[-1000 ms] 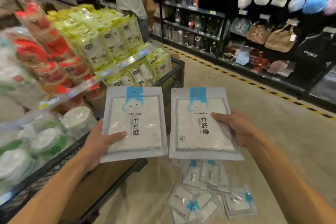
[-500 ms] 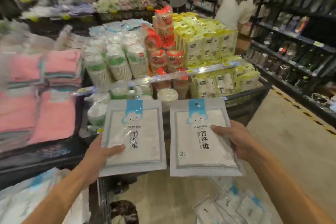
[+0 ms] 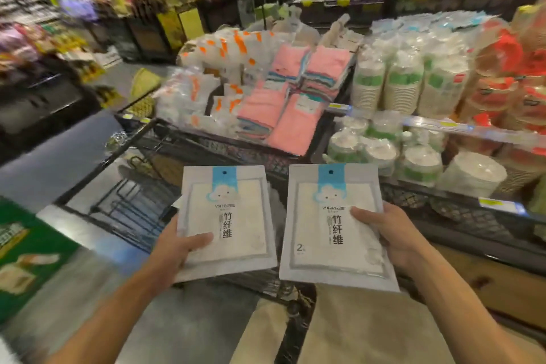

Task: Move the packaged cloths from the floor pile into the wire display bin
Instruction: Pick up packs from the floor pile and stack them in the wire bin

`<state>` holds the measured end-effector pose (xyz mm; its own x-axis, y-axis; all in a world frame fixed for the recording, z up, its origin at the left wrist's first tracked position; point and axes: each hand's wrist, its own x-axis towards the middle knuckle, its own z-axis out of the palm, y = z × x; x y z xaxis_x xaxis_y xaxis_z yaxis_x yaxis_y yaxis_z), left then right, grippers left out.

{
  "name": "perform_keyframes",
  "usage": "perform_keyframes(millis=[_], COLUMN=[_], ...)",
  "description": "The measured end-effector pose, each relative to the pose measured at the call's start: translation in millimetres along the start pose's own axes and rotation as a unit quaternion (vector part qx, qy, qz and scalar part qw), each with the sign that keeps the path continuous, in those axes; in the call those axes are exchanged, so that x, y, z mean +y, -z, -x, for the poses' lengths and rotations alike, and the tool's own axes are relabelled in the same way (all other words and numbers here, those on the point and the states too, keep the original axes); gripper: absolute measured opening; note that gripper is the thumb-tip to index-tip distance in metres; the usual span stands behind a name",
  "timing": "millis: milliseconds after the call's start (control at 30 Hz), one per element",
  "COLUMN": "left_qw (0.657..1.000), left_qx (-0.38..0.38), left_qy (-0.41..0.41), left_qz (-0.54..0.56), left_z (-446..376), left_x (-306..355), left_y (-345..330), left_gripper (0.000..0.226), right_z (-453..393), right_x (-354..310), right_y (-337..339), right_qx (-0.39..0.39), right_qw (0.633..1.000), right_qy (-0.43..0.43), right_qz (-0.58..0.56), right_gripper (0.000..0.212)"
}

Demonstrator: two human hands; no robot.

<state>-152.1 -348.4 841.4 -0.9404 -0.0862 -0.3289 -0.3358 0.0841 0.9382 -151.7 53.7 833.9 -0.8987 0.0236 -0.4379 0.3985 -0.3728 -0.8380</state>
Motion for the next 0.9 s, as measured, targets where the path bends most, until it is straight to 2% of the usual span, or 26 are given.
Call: perform_keyframes(millis=[200, 300, 500, 633, 900], left_qw=[0.998, 0.997, 0.997, 0.996, 0.996], left_qx=[0.060, 0.070, 0.057, 0.046, 0.012], left_qy=[-0.003, 0.010, 0.031, 0.051, 0.090], left_qz=[0.007, 0.020, 0.049, 0.053, 0.016], left_z=[3, -11, -68, -124, -231], left_x=[-12, -22, -28, -29, -39], left_y=[68, 104, 179, 214, 226], left_gripper=[0.053, 0.063, 0.045, 0.049, 0.046], right_z=[-24, -42, -80, -98, -156], right_x=[19, 28, 50, 65, 87], right_y=[-71, -100, -164, -200, -229], right_qx=[-0.029, -0.033, -0.002, 0.041, 0.113], right_qw=[0.999, 0.998, 0.999, 0.998, 0.992], right_qy=[-0.023, -0.026, -0.040, -0.040, -0.053], right_qz=[0.033, 0.039, 0.025, 0.027, 0.031], right_gripper=[0.037, 0.038, 0.042, 0.034, 0.030])
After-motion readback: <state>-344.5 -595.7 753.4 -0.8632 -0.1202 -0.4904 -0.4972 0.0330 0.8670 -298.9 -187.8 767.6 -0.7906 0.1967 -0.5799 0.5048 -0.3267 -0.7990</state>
